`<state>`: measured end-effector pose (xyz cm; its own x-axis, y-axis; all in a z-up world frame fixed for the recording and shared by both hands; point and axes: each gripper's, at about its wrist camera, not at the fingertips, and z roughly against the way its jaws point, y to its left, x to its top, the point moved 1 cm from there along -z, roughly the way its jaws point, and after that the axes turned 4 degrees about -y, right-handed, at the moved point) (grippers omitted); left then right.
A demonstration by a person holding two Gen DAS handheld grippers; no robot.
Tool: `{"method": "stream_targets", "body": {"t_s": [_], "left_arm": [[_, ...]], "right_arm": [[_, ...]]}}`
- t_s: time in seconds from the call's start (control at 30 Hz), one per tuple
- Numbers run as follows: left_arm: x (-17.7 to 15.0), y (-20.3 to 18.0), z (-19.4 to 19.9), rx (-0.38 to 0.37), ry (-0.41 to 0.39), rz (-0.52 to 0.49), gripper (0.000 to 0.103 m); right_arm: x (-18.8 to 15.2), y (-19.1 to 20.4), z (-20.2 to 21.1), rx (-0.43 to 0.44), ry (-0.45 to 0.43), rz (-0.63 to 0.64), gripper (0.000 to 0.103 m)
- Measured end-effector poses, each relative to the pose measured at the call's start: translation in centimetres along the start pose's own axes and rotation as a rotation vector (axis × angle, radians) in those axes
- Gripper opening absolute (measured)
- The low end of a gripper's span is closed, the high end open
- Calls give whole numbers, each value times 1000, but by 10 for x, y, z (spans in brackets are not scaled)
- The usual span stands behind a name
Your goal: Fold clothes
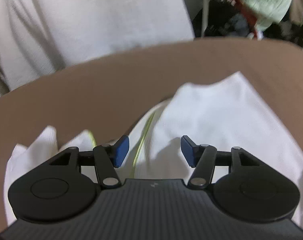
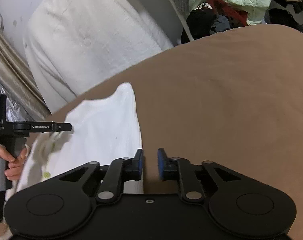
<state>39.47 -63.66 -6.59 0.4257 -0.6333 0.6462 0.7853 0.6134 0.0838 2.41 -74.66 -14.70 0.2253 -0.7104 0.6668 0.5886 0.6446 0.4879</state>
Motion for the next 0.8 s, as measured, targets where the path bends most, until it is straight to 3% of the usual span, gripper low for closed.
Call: {"method": "stream_targets", "body": {"t_s": [0.27,0.47,0.57,0.6,0.63,0.67,0.7,0.8], "left_arm": [[-35,26,0,-104,-8,272,60],[-24,69,-30,-103,-3,539,66],[-6,66,-43,-27,-6,480,65],[-1,60,-45,3,-17,438,56],[4,54,-46,31,-29,388,27],[9,49,-48,55,-40,341,10],[15,46,-48,70,-55,305,2],[29,38,-29,155,-184,181,0]], "right_arm": [[-2,2,-7,-23,34,2,23],[-5,4,-3,-40,35,8,23],[-6,3,-5,-45,31,8,23],[-6,3,-7,-46,30,8,23],[-7,2,-7,-47,29,8,23],[-7,2,-8,-46,27,9,23],[-8,2,-8,-45,25,11,23],[-9,1,-10,-41,21,15,23]]}}
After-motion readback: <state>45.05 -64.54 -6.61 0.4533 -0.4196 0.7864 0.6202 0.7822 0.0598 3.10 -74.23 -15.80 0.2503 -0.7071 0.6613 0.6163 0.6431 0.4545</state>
